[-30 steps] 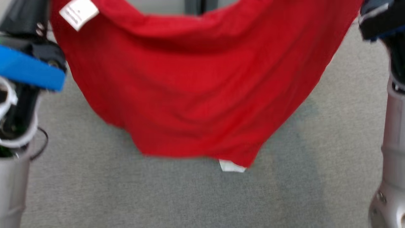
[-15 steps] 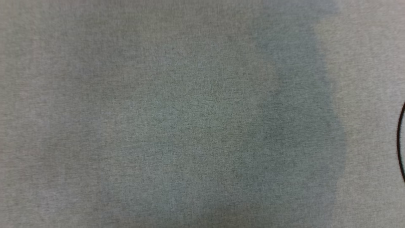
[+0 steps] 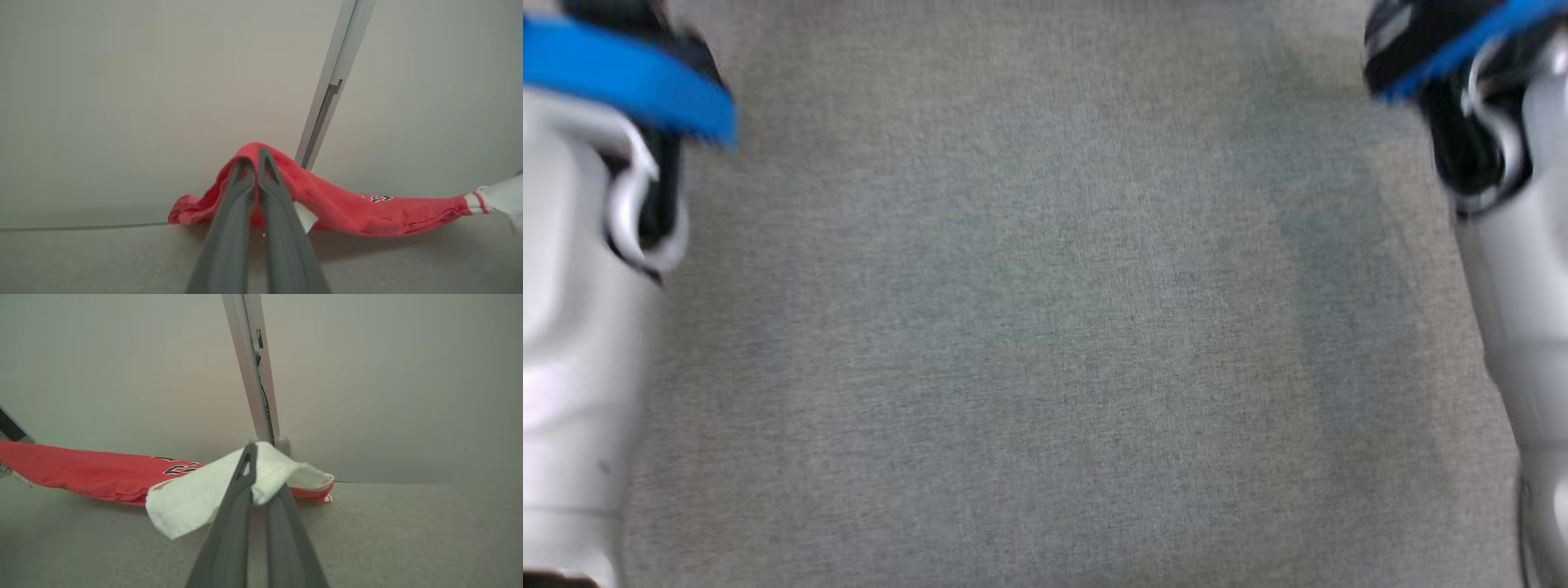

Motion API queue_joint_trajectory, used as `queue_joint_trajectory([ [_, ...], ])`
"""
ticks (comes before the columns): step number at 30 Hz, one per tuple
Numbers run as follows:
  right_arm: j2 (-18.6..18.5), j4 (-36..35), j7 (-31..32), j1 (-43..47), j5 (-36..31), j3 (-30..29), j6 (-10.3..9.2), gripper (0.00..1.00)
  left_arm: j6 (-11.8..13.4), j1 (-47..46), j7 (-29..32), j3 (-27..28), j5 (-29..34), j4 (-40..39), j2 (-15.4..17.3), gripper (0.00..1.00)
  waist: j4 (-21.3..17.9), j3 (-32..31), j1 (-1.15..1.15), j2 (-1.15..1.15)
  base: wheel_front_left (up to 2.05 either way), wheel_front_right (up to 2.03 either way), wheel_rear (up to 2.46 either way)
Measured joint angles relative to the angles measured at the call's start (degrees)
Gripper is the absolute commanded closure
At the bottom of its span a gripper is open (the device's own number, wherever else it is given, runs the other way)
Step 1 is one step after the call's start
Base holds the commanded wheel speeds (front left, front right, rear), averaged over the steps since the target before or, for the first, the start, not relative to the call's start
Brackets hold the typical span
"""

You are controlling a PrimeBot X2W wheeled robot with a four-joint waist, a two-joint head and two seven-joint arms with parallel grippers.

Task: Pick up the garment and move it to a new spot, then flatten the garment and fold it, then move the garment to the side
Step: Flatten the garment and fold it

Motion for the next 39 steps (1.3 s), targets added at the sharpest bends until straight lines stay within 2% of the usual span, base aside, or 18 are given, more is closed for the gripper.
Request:
queue_joint_trajectory([
  [5, -4.1, -3.4, 8.2, 13.7, 0.6, 1.1, -0.02, 1.0, -0.2, 10.9, 0.1, -2.0, -2.2, 6.7, -3.3, 1.0, 1.2, -4.7, 0.0, 0.0, 0.0, 0.0, 0.0],
  [8, -6.4, -8.0, 14.2, 20.9, -0.1, -0.1, -0.01, 1.0, 0.0, 17.0, 1.0, -2.4, -3.4, 8.4, -3.9, 1.0, 1.7, -7.9, -0.01, 0.0, 0.0, 0.0, 0.0],
  [13, -6.2, -18.1, 27.1, 35.8, 0.2, -5.9, -0.01, 1.0, 1.1, 28.0, 2.6, -3.3, -5.2, 6.3, -4.6, 1.0, 2.3, -13.6, -0.01, 0.0, 0.0, 0.0, 0.0],
  [16, -3.4, -26.3, 35.2, 45.0, 0.8, -10.5, -0.01, 1.0, 3.1, 35.7, 4.6, -3.7, -6.0, 1.2, -3.8, 1.0, 2.3, -16.8, -0.01, 0.0, 0.0, 0.0, 0.0],
  [19, -0.8, -35.6, 43.4, 55.2, -0.6, -15.2, -0.01, 1.0, 6.3, 44.3, 8.5, -3.7, -7.9, -7.3, -3.0, 1.0, 2.4, -19.4, -0.02, 0.0, 0.0, 0.0, 0.0],
  [26, 6.8, -54.6, 59.8, 72.8, -5.9, -24.2, -0.02, 1.0, 16.0, 63.5, 19.1, -3.5, -10.6, -32.0, 3.1, 1.0, 3.1, -21.1, -0.01, 0.0, 0.0, 0.0, 0.0],
  [28, 7.9, -58.3, 63.4, 75.3, -6.7, -25.3, -0.02, 1.0, 18.0, 66.5, 21.2, -3.4, -11.1, -37.5, 4.2, 1.0, 3.5, -21.1, -0.01, 0.0, 0.0, 0.0, 0.0],
  [31, 8.8, -61.7, 64.4, 75.8, -6.7, -25.8, -0.02, 1.0, 19.8, 68.2, 22.9, -3.0, -12.2, -43.3, 4.5, 1.0, 3.8, -20.9, 0.0, 0.0, 0.0, 0.0, 0.0],
  [35, 8.9, -62.9, 62.5, 71.4, -8.7, -25.1, -0.02, 1.0, 19.9, 67.2, 24.1, -3.0, -13.8, -46.5, 3.4, 1.0, 4.1, -20.5, 0.0, 0.0, 0.0, 0.0, 0.0],
  [37, 8.2, -62.2, 60.7, 67.8, -10.6, -24.5, -0.02, 1.0, 19.7, 64.8, 24.8, -2.6, -15.2, -46.7, 2.2, 1.0, 4.2, -20.2, 0.01, 0.0, 0.0, 0.0, 0.0],
  [39, 7.9, -60.6, 58.5, 62.9, -10.5, -23.6, -0.02, 1.0, 19.7, 62.0, 25.9, -2.4, -15.2, -45.9, 2.3, 1.0, 4.2, -19.6, 0.01, 0.0, 0.0, 0.0, 0.0],
])
